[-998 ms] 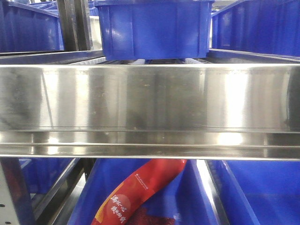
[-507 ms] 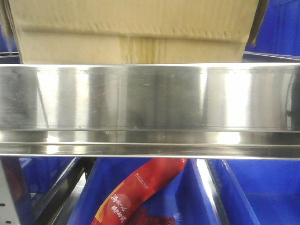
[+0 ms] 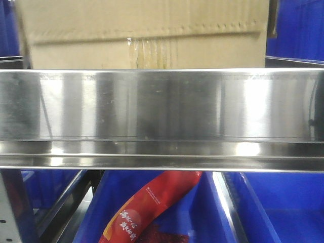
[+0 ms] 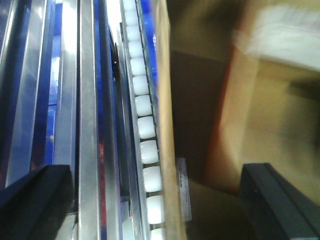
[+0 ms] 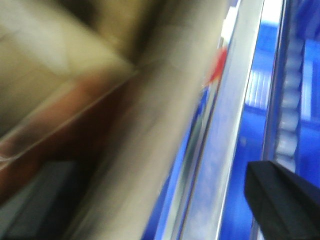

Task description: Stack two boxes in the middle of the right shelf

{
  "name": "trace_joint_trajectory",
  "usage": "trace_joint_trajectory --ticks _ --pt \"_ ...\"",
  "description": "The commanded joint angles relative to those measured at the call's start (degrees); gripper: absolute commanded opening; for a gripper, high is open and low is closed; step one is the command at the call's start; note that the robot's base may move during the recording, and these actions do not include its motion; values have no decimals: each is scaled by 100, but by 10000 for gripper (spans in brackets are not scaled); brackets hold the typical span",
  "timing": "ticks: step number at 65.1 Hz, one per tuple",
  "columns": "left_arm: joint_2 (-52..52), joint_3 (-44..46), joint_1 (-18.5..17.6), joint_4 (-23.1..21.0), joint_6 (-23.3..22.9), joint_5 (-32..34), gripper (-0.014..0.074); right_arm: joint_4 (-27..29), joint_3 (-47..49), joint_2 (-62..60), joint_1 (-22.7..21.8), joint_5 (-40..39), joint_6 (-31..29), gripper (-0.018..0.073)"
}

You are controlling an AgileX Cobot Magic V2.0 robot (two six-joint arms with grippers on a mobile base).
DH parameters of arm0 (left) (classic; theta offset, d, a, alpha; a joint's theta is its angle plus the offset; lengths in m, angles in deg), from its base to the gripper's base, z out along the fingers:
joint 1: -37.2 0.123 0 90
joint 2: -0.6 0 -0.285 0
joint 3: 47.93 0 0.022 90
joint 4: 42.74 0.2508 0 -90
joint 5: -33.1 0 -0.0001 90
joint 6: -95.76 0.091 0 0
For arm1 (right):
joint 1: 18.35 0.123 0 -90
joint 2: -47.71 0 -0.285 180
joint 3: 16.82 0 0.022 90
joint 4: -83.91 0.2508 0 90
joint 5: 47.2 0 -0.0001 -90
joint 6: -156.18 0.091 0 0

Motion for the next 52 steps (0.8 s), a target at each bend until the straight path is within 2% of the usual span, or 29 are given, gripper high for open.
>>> trace_joint_trajectory --ticks 1,10,15,20,24,29,33,38,52 --pt "236 31 28 11 9 71 517 -56 42 -274 -18 -199 -52 569" --pt "590 31 28 11 9 71 515 -56 42 -624 -18 -186 -52 566" --pt "854 -34 28 11 9 71 512 -56 42 -830 -18 -127 -52 512" --pt "1154 -266 28 11 9 71 475 -56 -10 -1026 -18 -76 -52 372" --pt "1416 -632 28 107 9 71 390 -90 -158 -1231 -18 -92 -52 201" --pt "1897 -1274 28 109 -26 71 236 -150 -477 -1510 -18 -182 -64 -22" --pt "2246 -1861 28 109 -53 371 84 -211 -820 -1756 -18 -289 -89 -172" --pt "2792 -2669 28 38 -57 955 -116 -250 -1412 -2102 -18 -537 -104 -158" --pt "4298 -4674 28 87 -57 2506 -111 -408 -3448 -3163 -18 -1870 -136 -161"
